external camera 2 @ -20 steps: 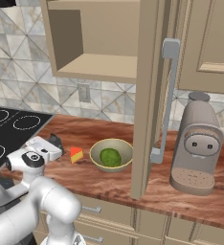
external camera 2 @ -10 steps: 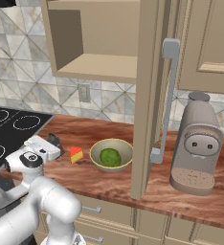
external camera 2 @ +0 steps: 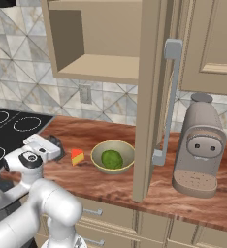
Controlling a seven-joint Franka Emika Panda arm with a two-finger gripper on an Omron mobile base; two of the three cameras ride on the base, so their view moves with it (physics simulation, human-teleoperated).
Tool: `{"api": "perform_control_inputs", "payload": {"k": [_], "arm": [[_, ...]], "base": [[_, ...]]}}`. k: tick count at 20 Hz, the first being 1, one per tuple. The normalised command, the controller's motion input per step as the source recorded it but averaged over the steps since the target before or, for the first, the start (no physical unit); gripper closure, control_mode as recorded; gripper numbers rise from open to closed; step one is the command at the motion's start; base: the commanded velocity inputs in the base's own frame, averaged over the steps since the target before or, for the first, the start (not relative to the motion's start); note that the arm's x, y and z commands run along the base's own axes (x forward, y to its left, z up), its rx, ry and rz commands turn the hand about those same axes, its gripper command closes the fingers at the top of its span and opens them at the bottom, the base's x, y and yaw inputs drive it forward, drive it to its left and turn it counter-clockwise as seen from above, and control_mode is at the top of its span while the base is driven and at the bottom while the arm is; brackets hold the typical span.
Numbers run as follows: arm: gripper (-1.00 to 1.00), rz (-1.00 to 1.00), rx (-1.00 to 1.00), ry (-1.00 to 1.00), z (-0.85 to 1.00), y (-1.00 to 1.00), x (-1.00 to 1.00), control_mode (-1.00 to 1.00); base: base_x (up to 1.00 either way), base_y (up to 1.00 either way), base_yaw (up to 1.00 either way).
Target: Pick the cheese from the fridge and the cheese grater from the cabinet and place them next to the salad bowl.
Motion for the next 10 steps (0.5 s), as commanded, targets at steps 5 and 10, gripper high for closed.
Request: {"api": "perform_control_inputs", "payload": {"k": [5, 10], "arm": [[-1.0, -0.01, 0.0, 0.0, 0.25, 0.0, -0.03, -1.0], [-1.0, -0.03, 0.0, 0.06, 0.22, 0.0, -0.08, -1.0]], "base": [[0.0, 0.0, 0.0], [0.0, 0.0, 0.0]]}}
